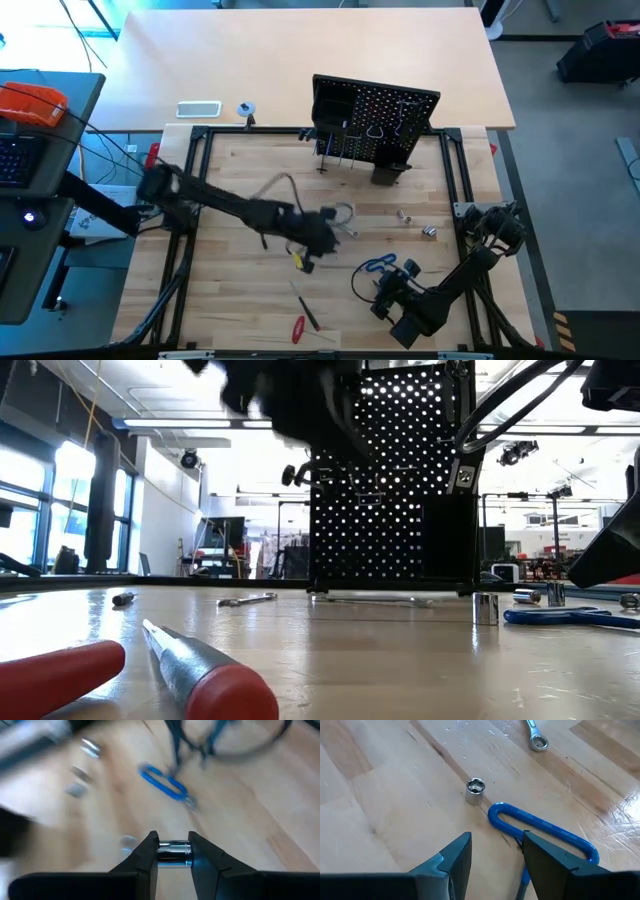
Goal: Hang tools onto peg board
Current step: Hang the silver socket onto the pegboard
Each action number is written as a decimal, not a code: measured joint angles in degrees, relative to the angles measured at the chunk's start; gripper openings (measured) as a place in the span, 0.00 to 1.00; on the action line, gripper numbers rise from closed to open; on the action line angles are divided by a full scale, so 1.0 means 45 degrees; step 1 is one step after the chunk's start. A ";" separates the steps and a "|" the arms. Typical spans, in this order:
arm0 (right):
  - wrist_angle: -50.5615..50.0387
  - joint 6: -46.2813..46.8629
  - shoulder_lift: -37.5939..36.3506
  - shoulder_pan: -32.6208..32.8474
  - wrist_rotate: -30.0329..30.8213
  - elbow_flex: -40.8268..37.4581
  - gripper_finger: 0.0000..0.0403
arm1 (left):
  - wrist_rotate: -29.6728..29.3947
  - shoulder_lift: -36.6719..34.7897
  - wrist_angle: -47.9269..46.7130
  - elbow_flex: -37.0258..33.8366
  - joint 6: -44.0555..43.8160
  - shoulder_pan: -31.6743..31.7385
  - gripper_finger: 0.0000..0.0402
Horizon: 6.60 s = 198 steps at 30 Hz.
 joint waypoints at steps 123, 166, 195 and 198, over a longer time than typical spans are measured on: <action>0.0209 -0.0282 0.0010 -0.0128 0.1539 -0.0004 0.42 | 0.1849 -0.4368 -0.5939 0.8724 0.1690 0.6566 0.48; 0.4546 -0.4236 0.0012 -0.2459 -0.1361 -0.1039 0.42 | 0.0189 -0.6023 -0.6469 -0.1969 -0.2282 0.0476 0.44; 0.5259 -0.7021 -0.1360 -0.3290 -0.1000 -0.0584 0.13 | 0.0111 -0.6258 -0.4245 -0.3991 -0.2830 -0.0314 0.44; 0.5038 -0.8697 -0.2191 -0.3604 -0.0151 0.0087 0.13 | 0.0213 -0.6237 -0.2964 -0.4646 -0.2960 -0.0343 0.44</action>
